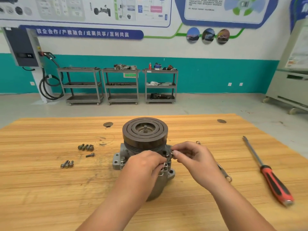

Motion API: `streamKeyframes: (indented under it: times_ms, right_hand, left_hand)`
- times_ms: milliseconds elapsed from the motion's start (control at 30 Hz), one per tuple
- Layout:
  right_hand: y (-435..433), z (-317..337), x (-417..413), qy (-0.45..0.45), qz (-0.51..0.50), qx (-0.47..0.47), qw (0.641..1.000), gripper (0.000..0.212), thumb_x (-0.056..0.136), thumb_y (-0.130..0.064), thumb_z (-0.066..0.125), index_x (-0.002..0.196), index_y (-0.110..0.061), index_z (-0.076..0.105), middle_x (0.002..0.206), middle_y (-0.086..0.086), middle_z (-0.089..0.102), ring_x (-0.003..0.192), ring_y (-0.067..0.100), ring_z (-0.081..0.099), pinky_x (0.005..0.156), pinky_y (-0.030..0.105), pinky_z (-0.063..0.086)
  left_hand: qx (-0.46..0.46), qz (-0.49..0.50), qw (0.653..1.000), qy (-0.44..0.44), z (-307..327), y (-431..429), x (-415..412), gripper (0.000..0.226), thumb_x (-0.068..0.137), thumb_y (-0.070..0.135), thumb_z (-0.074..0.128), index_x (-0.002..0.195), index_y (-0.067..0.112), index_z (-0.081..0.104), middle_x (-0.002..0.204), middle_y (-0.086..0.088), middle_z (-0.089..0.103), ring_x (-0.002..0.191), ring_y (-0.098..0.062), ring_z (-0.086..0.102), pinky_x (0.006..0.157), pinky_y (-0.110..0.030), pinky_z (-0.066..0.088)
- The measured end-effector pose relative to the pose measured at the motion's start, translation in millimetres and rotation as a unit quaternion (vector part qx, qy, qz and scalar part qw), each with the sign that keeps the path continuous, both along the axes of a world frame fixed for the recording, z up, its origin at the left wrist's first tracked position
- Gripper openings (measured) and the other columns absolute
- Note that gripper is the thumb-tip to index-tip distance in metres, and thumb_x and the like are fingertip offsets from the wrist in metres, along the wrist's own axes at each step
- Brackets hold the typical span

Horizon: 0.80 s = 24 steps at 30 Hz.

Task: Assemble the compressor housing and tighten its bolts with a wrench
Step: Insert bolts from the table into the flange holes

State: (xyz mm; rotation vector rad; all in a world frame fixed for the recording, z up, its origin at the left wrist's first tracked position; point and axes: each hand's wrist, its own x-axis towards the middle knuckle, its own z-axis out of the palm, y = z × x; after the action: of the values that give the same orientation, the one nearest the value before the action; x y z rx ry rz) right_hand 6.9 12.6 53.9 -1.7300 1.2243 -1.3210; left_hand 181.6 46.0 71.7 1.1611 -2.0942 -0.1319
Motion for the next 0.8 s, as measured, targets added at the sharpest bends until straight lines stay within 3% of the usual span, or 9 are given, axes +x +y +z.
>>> streamKeyframes:
  times_ms: [167,267,367,433,500,567,633,700,800]
  right_hand:
    - [-3.6,3.8,1.2,0.056,0.000,-0.006,0.998,0.022,0.083,-0.012,0.069,0.077,-0.032,0.068,0.074,-0.015,0.070,0.074,-0.003,0.064,0.066,0.010,0.048]
    - [-4.9,6.1,2.2,0.115,-0.010,-0.026,0.993,0.018,0.082,-0.015,0.071,0.075,-0.032,0.067,0.077,-0.016,0.067,0.075,-0.004,0.062,0.066,0.009,0.046]
    - [-5.6,5.5,2.4,0.205,-0.022,-0.045,0.978,0.016,0.082,-0.026,0.071,0.075,-0.037,0.062,0.089,-0.016,0.056,0.085,-0.006,0.053,0.070,0.009,0.041]
    - [-6.2,3.0,1.2,0.230,-0.039,-0.057,0.971,0.020,0.081,-0.034,0.070,0.071,-0.042,0.055,0.089,-0.017,0.050,0.089,-0.008,0.046,0.069,0.007,0.035]
    - [-6.6,-1.4,2.1,0.259,-0.063,-0.064,0.962,0.025,0.079,-0.042,0.068,0.067,-0.042,0.047,0.087,-0.018,0.047,0.087,-0.004,0.040,0.068,0.007,0.031]
    - [-6.9,-6.7,4.6,0.265,-0.076,-0.069,0.959,0.026,0.078,-0.051,0.063,0.068,-0.039,0.043,0.087,-0.018,0.046,0.086,-0.002,0.036,0.070,0.006,0.030]
    - [-8.4,-11.7,5.8,0.211,-0.074,-0.064,0.973,0.025,0.075,-0.060,0.056,0.076,-0.038,0.046,0.092,-0.019,0.046,0.091,-0.005,0.038,0.077,0.005,0.030]
    - [-12.0,-16.3,4.5,0.107,-0.062,-0.034,0.992,0.032,0.074,-0.065,0.047,0.091,-0.039,0.049,0.103,-0.020,0.049,0.104,-0.009,0.042,0.084,0.007,0.034]
    - [-22.3,-26.8,2.2,-0.006,-0.033,0.051,0.998,0.028,0.087,-0.055,0.037,0.108,-0.044,0.053,0.118,-0.026,0.050,0.117,-0.005,0.043,0.090,0.013,0.036]
  left_hand:
    - [0.002,0.019,1.000,-0.014,1.0,1.7,5.2,0.020,0.090,0.015,0.064,0.108,0.018,0.074,0.105,0.008,0.069,0.100,-0.003,0.060,0.085,0.000,0.033]
    - [0.012,0.029,0.998,-0.046,1.7,0.3,1.5,0.026,0.096,0.021,0.054,0.119,0.021,0.067,0.117,0.010,0.065,0.110,-0.003,0.056,0.089,-0.001,0.030]
    - [-0.001,0.042,0.994,-0.101,-4.6,-4.1,-4.8,0.032,0.101,0.024,0.043,0.129,0.027,0.059,0.129,0.014,0.056,0.117,-0.004,0.052,0.095,-0.019,0.039]
    - [-0.019,0.065,0.987,-0.144,-4.1,0.6,-8.2,0.030,0.097,0.024,0.052,0.125,0.029,0.061,0.126,0.018,0.057,0.113,-0.005,0.055,0.086,-0.026,0.048]
    - [-0.054,0.055,0.984,-0.158,-5.6,4.8,-6.1,0.033,0.072,0.015,0.082,0.102,0.024,0.074,0.101,0.014,0.070,0.087,-0.009,0.067,0.059,-0.026,0.055]
    - [-0.091,0.036,0.985,-0.140,-11.0,6.5,-2.1,0.043,0.050,0.008,0.093,0.089,0.020,0.078,0.084,0.011,0.072,0.070,-0.012,0.068,0.044,-0.022,0.050]
    - [-0.114,0.029,0.984,-0.137,-16.4,8.3,0.9,0.050,0.051,0.010,0.093,0.097,0.018,0.076,0.090,0.010,0.073,0.076,-0.012,0.069,0.049,-0.022,0.053]
    - [-0.142,0.017,0.984,-0.103,-25.6,11.3,5.0,0.058,0.062,0.012,0.087,0.117,0.016,0.068,0.111,0.006,0.069,0.094,-0.013,0.066,0.066,-0.024,0.057]
    - [-0.183,-0.016,0.983,0.015,-46.9,20.0,15.3,0.045,0.084,0.019,0.060,0.129,0.024,0.054,0.124,0.011,0.057,0.108,-0.005,0.052,0.092,-0.016,0.042]
